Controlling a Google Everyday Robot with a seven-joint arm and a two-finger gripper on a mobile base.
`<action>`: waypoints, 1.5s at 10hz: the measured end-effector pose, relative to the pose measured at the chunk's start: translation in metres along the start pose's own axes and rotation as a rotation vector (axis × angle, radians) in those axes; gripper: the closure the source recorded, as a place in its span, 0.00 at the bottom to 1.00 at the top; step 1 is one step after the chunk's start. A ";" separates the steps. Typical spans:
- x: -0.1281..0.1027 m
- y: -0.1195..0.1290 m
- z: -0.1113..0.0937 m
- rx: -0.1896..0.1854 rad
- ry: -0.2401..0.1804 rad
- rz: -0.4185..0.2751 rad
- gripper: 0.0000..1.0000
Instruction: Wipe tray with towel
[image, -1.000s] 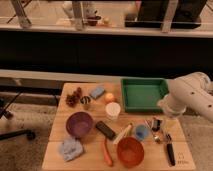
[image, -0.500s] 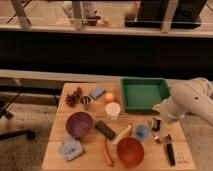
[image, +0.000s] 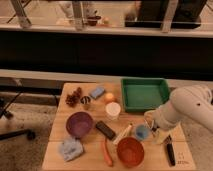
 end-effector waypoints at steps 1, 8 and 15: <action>-0.007 0.003 0.003 0.001 -0.013 -0.026 0.20; -0.082 0.020 0.028 -0.003 -0.052 -0.242 0.20; -0.132 0.051 0.051 -0.041 -0.052 -0.380 0.20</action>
